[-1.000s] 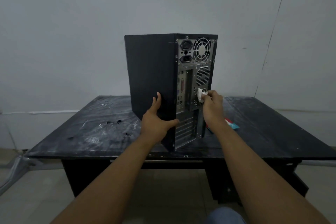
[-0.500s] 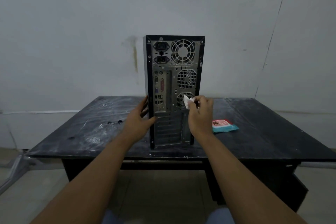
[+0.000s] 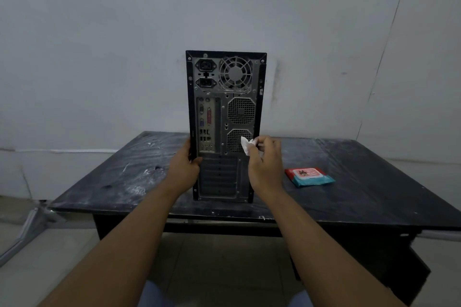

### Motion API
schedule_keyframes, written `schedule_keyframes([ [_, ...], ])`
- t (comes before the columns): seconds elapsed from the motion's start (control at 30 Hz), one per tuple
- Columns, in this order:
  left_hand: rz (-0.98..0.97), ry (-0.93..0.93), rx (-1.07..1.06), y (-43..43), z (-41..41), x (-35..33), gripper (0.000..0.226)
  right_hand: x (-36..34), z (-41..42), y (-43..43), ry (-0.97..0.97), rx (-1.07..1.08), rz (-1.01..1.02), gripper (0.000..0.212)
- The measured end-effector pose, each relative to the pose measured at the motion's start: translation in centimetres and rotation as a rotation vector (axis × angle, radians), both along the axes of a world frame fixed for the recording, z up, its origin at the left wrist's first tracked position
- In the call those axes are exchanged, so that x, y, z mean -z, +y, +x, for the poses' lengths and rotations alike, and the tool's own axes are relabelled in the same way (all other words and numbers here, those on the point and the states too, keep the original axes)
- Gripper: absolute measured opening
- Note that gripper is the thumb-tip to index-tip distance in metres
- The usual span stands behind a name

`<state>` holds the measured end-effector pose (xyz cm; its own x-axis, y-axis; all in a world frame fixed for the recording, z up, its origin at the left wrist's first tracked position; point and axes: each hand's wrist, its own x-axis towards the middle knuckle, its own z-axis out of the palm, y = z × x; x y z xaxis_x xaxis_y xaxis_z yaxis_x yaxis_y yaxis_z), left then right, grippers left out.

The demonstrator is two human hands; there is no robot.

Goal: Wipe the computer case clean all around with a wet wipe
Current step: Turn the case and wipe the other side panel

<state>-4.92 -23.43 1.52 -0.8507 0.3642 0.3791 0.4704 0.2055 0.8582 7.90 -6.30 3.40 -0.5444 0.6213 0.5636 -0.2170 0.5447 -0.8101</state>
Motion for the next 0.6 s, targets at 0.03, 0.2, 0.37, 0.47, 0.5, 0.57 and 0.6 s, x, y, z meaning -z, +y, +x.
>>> schedule_keyframes([
  [0.03,-0.008,0.003,-0.012,-0.2,-0.2,0.0,0.065,0.0,0.0,-0.2,-0.004,-0.009,-0.007,0.004],
  [0.2,0.017,0.046,-0.003,-0.5,-0.1,0.4,0.062,0.1,-0.3,-0.4,0.005,-0.025,-0.083,0.005],
  [0.37,0.087,-0.012,0.006,-0.7,0.4,0.9,0.061,0.7,-0.3,-0.4,-0.005,-0.02,-0.154,0.006],
  [0.47,0.092,-0.026,0.02,-0.9,0.6,1.0,0.066,0.8,-0.4,-0.9,-0.013,0.022,-0.137,0.006],
  [0.5,0.082,-0.026,0.031,-0.9,0.7,0.8,0.066,0.7,-0.4,-1.0,-0.011,0.041,-0.142,0.007],
  [0.57,0.043,-0.018,0.056,-1.0,0.9,0.7,0.066,0.6,-0.3,-0.9,-0.019,0.061,-0.15,0.007],
  [0.6,0.032,-0.013,0.076,-1.1,1.2,0.5,0.064,0.5,-0.1,-0.9,-0.031,0.061,-0.149,0.005],
])
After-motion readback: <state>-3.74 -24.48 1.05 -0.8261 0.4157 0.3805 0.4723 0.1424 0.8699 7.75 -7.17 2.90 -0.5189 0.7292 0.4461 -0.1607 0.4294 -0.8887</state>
